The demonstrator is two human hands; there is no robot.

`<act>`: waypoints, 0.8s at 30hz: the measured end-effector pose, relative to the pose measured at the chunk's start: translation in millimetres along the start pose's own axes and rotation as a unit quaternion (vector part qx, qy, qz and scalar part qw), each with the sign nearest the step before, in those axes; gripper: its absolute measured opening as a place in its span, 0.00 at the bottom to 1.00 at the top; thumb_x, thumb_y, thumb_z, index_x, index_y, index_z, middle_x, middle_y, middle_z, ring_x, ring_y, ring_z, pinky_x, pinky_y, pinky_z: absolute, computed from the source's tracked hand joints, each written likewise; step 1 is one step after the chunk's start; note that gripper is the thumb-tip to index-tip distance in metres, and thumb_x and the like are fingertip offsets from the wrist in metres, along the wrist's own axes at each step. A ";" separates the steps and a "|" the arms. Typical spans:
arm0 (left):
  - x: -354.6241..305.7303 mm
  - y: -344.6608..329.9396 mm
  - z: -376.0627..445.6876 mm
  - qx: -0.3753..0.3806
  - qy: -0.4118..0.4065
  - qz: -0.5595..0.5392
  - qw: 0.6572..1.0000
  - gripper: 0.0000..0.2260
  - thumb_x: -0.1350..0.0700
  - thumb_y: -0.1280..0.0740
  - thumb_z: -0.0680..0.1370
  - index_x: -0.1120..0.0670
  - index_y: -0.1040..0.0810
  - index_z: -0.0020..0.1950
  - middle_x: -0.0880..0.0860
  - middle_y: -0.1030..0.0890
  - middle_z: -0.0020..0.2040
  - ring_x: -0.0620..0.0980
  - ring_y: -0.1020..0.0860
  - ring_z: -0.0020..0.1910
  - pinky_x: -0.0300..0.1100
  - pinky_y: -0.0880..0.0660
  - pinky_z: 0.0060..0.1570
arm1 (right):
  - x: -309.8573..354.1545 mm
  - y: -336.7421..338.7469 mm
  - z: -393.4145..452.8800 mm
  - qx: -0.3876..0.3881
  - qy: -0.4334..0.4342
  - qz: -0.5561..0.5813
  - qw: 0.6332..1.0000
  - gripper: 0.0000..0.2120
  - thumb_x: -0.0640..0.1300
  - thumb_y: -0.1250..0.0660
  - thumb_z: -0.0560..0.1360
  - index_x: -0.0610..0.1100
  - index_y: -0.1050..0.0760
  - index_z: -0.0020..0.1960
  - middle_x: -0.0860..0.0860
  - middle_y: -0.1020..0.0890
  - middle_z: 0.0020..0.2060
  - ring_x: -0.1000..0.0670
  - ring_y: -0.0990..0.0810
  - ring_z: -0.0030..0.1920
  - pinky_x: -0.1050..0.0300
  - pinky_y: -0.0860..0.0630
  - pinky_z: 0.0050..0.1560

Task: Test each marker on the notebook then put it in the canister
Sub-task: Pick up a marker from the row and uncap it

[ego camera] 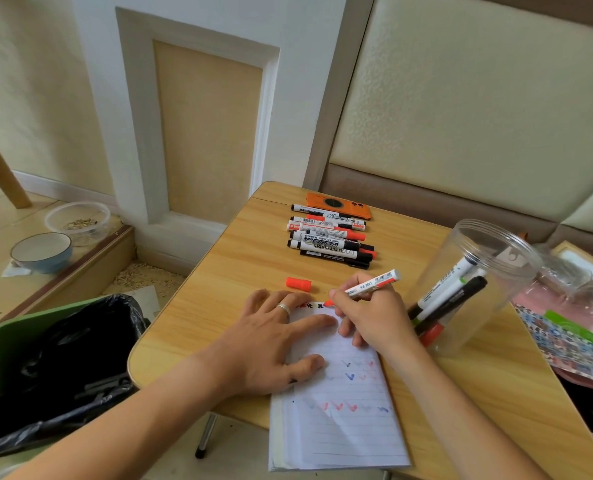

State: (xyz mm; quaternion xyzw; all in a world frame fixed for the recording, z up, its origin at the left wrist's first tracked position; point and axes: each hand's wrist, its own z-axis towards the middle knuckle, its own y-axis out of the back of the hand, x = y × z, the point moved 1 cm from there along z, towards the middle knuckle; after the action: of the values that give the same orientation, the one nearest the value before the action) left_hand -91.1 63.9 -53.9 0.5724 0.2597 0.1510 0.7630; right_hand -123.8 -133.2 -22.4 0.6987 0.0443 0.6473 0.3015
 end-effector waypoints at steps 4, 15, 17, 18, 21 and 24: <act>0.0 -0.4 -0.4 -0.004 -0.003 -0.001 1.000 0.26 0.31 0.51 0.78 0.34 0.40 0.75 0.50 0.38 0.77 0.48 0.44 0.76 0.55 0.49 0.74 | -3.5 0.7 3.1 -0.014 -0.017 0.016 1.000 0.06 0.44 0.28 0.77 0.44 0.22 0.44 0.43 0.16 0.32 0.41 0.19 0.27 0.55 0.27 0.26; 0.4 0.3 0.8 0.001 -0.002 -0.002 1.000 0.26 0.31 0.50 0.79 0.34 0.41 0.76 0.51 0.38 0.77 0.49 0.44 0.77 0.56 0.49 0.75 | -1.7 -0.6 1.8 -0.021 -0.008 -0.005 1.000 0.06 0.45 0.28 0.78 0.46 0.22 0.43 0.45 0.16 0.32 0.44 0.18 0.27 0.59 0.28 0.24; 0.5 0.3 0.8 0.005 -0.002 0.000 1.000 0.26 0.31 0.50 0.79 0.34 0.41 0.76 0.51 0.39 0.78 0.49 0.45 0.77 0.56 0.49 0.75 | -1.8 -0.4 1.8 -0.017 -0.009 -0.006 1.000 0.06 0.45 0.28 0.77 0.46 0.23 0.43 0.45 0.16 0.32 0.44 0.18 0.27 0.59 0.28 0.25; 0.7 0.1 0.5 0.006 -0.002 0.001 1.000 0.26 0.31 0.51 0.79 0.34 0.42 0.76 0.51 0.39 0.78 0.49 0.45 0.77 0.56 0.49 0.75 | -1.9 -0.2 1.6 -0.015 -0.009 -0.004 1.000 0.06 0.45 0.28 0.77 0.45 0.23 0.43 0.44 0.16 0.32 0.44 0.18 0.27 0.58 0.28 0.25; 0.7 0.2 0.3 0.008 0.000 0.003 1.000 0.27 0.30 0.52 0.78 0.34 0.42 0.76 0.51 0.39 0.78 0.49 0.45 0.77 0.57 0.49 0.75 | -2.4 0.8 0.5 -0.011 -0.012 0.005 1.000 0.06 0.43 0.28 0.77 0.43 0.23 0.44 0.42 0.16 0.33 0.44 0.19 0.27 0.57 0.27 0.26; 0.9 -0.3 0.4 0.009 0.000 0.002 1.000 0.27 0.30 0.52 0.78 0.34 0.42 0.76 0.51 0.39 0.78 0.49 0.46 0.77 0.57 0.49 0.75 | -4.3 0.8 0.9 -0.012 -0.010 0.005 1.000 0.06 0.43 0.28 0.76 0.45 0.23 0.42 0.42 0.16 0.31 0.41 0.19 0.28 0.56 0.27 0.27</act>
State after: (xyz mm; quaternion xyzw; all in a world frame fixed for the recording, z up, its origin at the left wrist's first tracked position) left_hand -90.1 63.9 -54.3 0.5796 0.2604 0.1503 0.7574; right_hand -124.0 -136.2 -25.8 0.7017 0.0304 0.6421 0.3071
